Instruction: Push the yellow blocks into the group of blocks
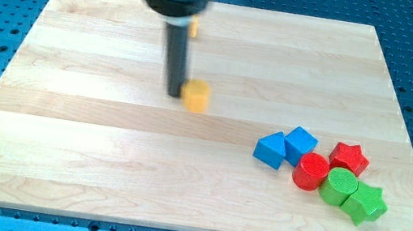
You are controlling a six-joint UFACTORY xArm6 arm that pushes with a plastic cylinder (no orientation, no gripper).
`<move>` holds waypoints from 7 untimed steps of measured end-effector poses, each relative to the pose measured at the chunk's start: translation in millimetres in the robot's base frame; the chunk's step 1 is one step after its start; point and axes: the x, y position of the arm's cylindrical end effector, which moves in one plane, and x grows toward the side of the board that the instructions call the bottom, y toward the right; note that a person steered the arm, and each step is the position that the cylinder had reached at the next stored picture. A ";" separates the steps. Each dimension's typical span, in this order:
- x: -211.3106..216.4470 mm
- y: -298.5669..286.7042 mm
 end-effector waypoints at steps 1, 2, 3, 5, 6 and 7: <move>31.6 38.8; 34.1 -81.3; -30.3 -191.6; -168.2 -100.0; -171.0 -30.5; -204.8 -77.3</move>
